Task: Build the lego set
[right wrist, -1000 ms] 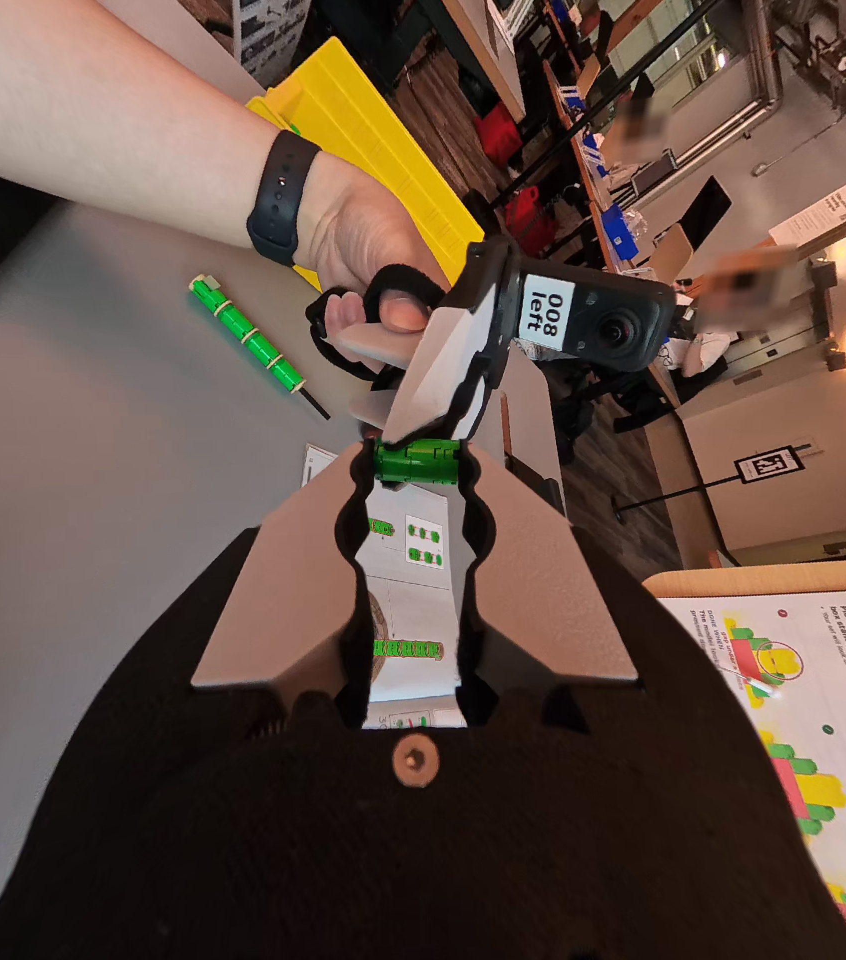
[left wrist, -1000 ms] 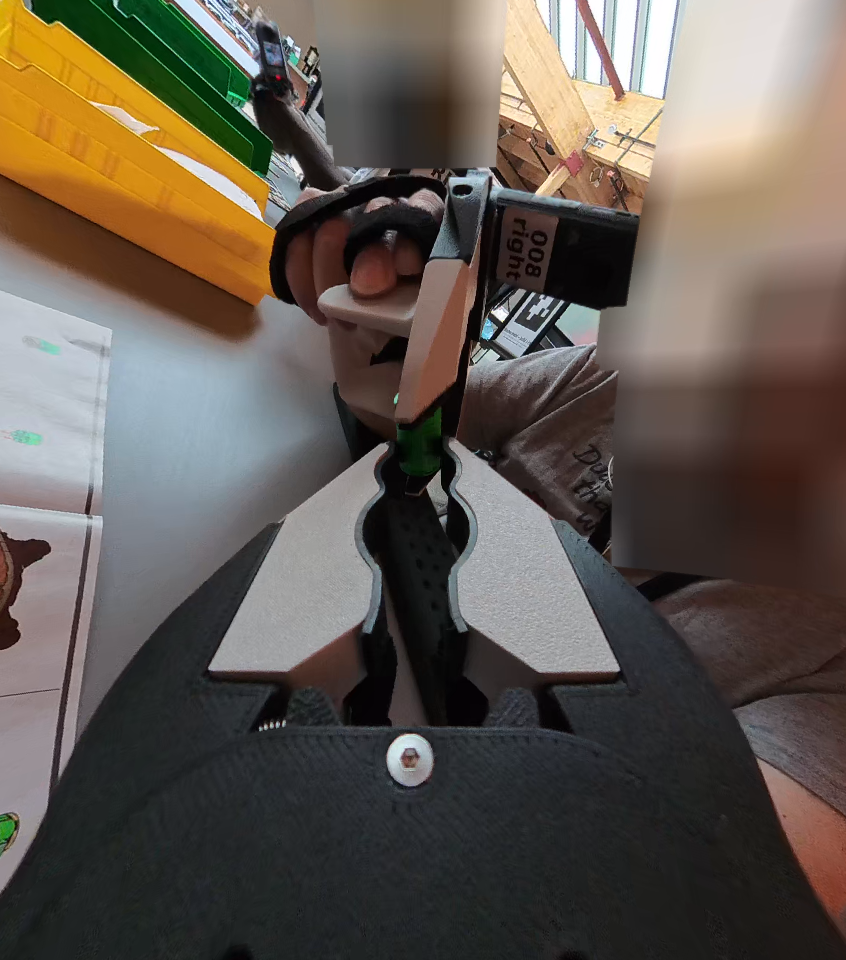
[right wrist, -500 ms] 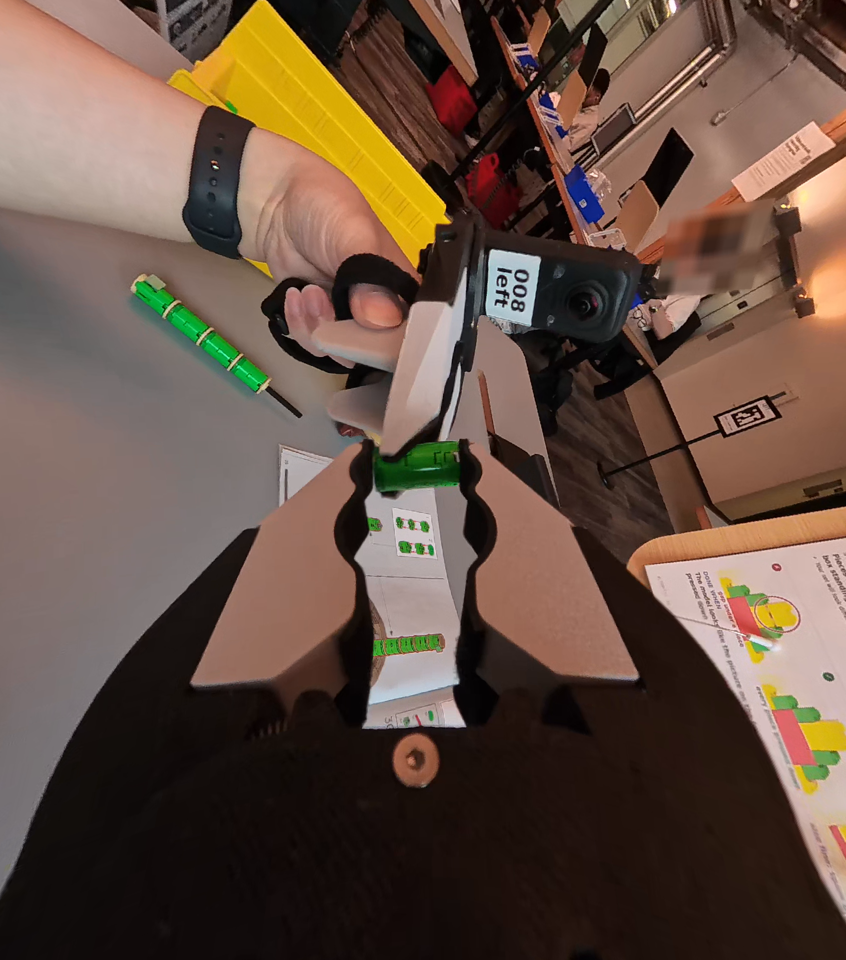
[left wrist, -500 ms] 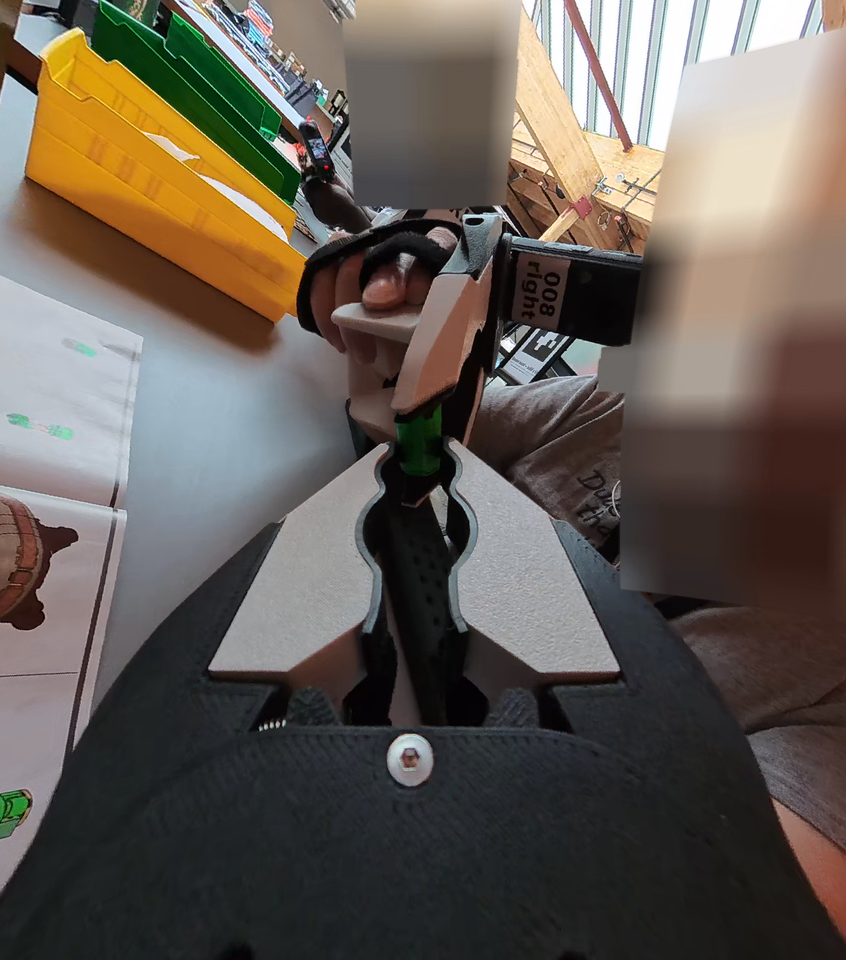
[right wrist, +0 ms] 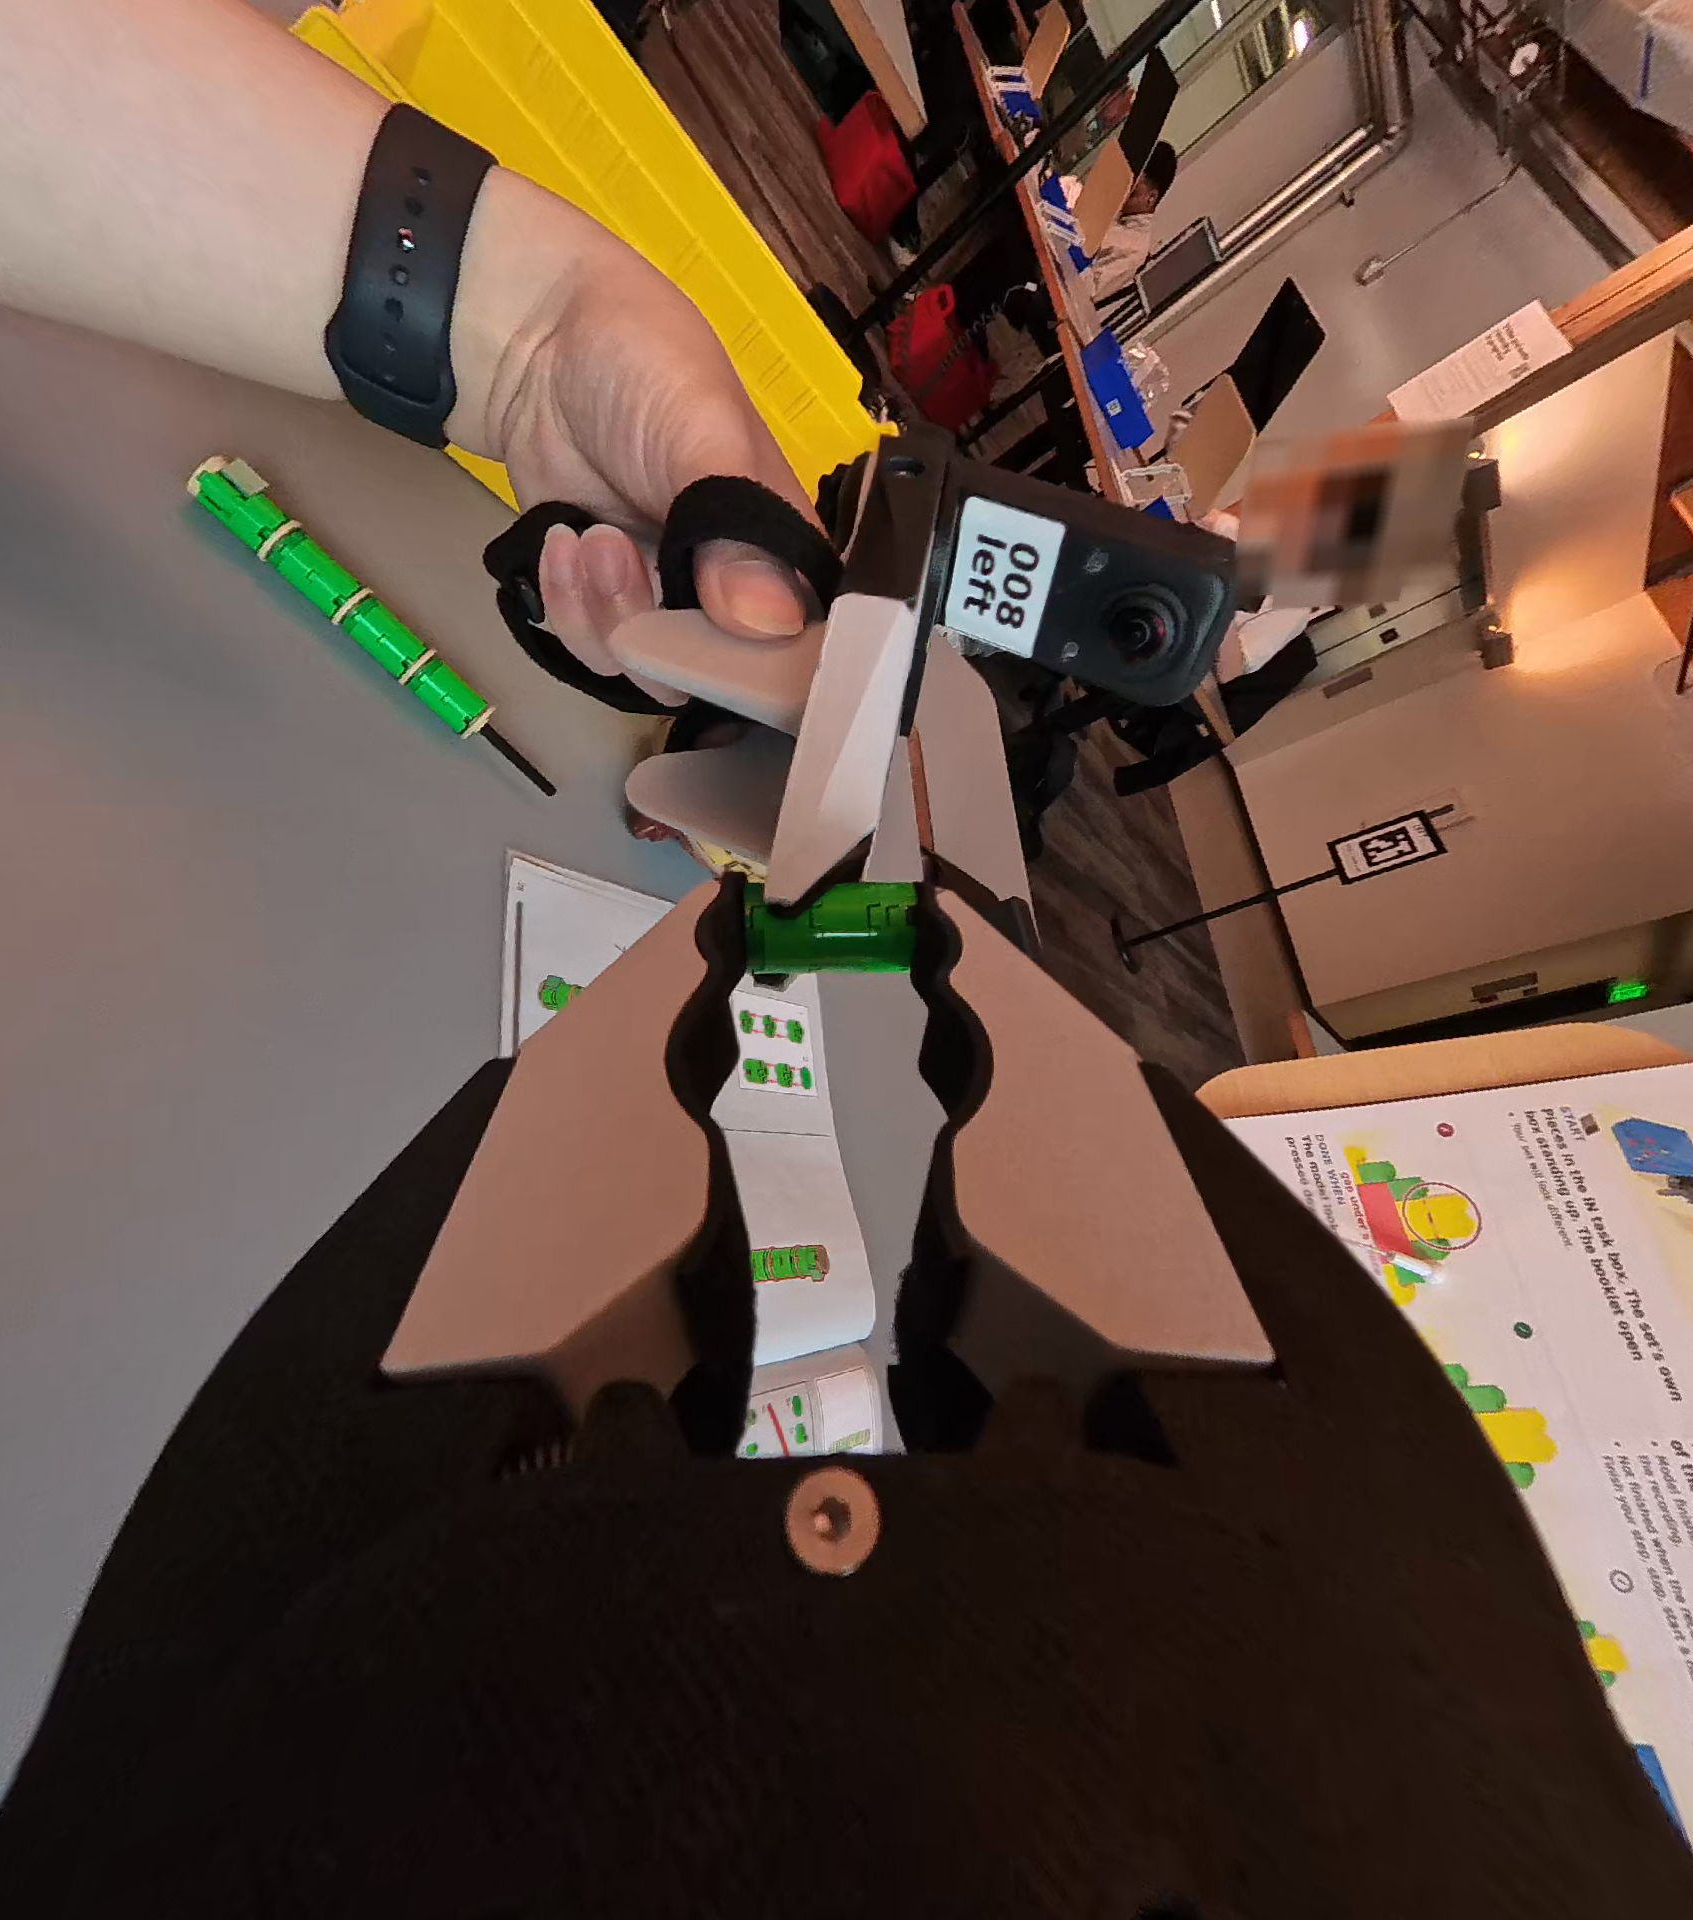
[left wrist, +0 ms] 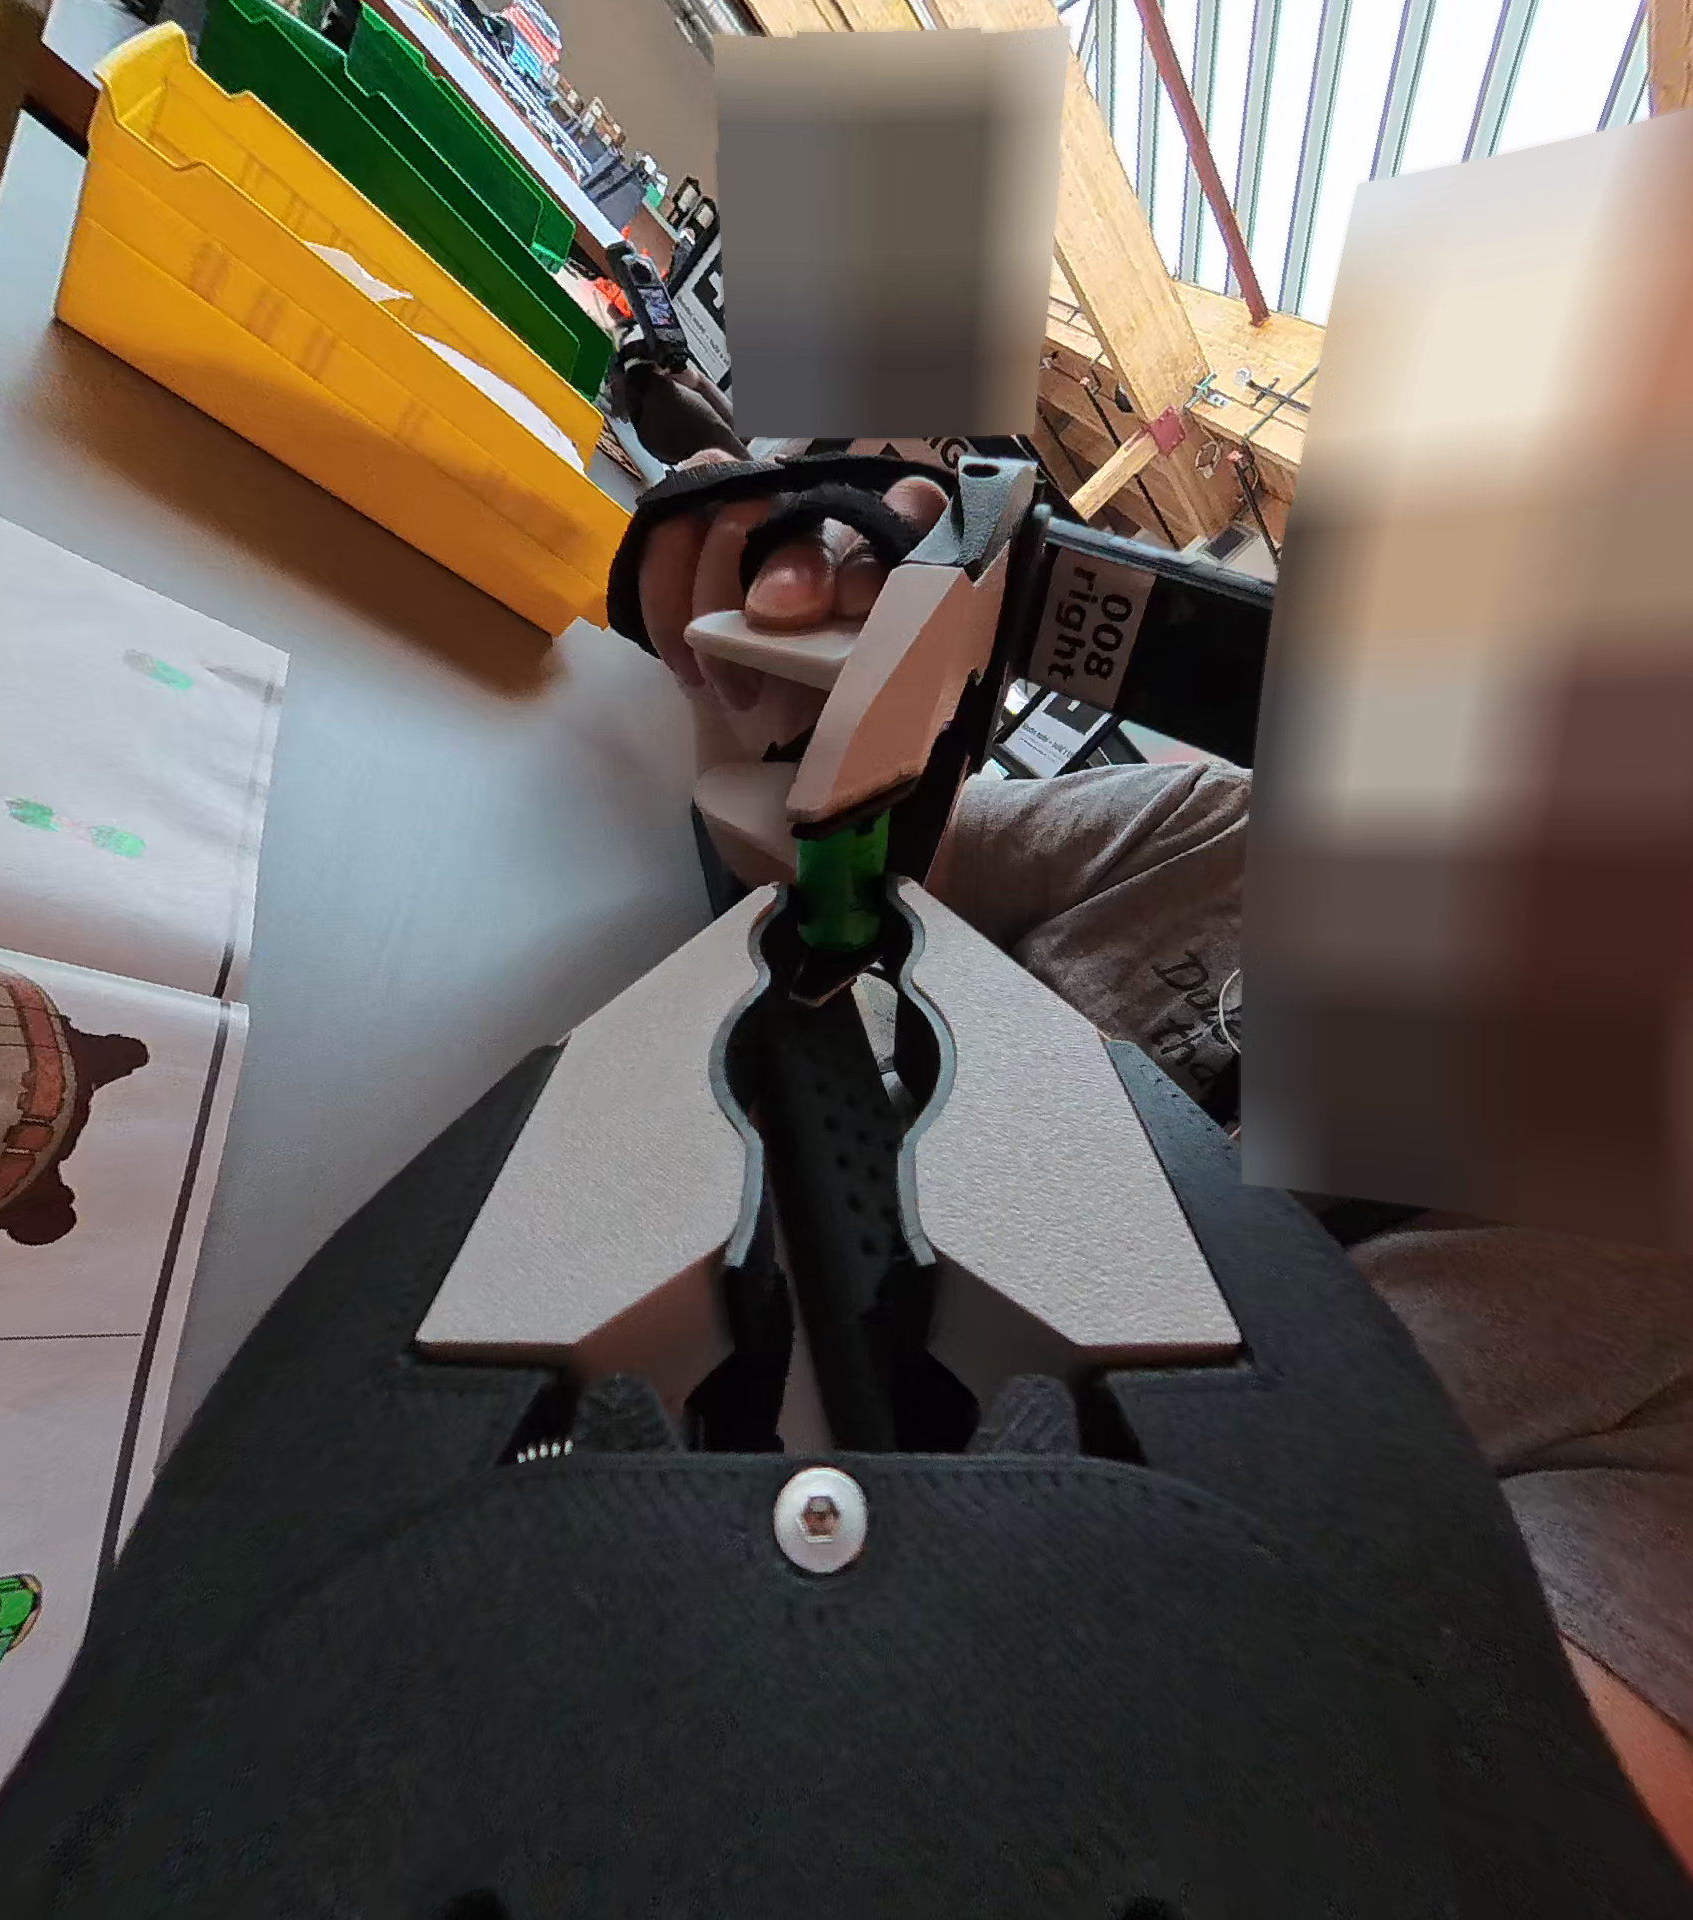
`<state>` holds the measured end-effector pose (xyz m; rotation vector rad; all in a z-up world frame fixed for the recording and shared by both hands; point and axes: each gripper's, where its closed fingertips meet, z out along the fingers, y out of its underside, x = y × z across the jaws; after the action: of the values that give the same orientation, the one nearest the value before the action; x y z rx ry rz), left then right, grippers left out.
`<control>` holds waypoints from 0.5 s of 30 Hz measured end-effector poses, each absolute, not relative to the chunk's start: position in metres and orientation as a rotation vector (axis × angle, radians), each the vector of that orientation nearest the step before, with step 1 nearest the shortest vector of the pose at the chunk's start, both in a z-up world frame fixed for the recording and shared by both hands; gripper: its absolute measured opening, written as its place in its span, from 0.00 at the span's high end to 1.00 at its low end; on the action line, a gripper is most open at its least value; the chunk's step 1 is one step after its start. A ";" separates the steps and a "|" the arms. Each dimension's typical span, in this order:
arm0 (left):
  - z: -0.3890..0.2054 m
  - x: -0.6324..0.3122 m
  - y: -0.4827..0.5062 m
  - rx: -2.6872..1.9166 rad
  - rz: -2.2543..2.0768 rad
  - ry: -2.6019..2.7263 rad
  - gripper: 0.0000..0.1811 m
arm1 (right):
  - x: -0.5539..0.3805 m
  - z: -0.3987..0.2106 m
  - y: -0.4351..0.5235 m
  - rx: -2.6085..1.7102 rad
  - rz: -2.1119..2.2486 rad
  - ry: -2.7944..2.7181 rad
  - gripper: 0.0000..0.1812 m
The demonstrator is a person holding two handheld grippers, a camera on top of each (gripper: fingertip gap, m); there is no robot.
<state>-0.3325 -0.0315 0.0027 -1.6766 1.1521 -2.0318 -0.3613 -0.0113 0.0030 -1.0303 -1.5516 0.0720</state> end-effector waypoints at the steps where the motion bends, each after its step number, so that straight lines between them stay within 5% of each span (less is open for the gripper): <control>1: 0.003 -0.333 -0.031 -1.676 -2.028 1.152 0.92 | -0.361 0.003 -0.011 -1.031 0.069 -1.552 0.83; 9: 0.003 -0.333 -0.040 -1.675 -2.066 1.198 0.92 | -0.364 -0.012 -0.016 -1.041 0.138 -1.648 0.77; 15: -0.005 -0.331 -0.046 -1.731 -2.041 1.249 0.92 | -0.365 -0.018 -0.018 -1.034 0.160 -1.669 0.82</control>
<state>-0.3310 -0.0460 -0.0051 -1.7311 1.2494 -2.0406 -0.3650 -0.0184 -0.0177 -1.0341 -1.6685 0.1599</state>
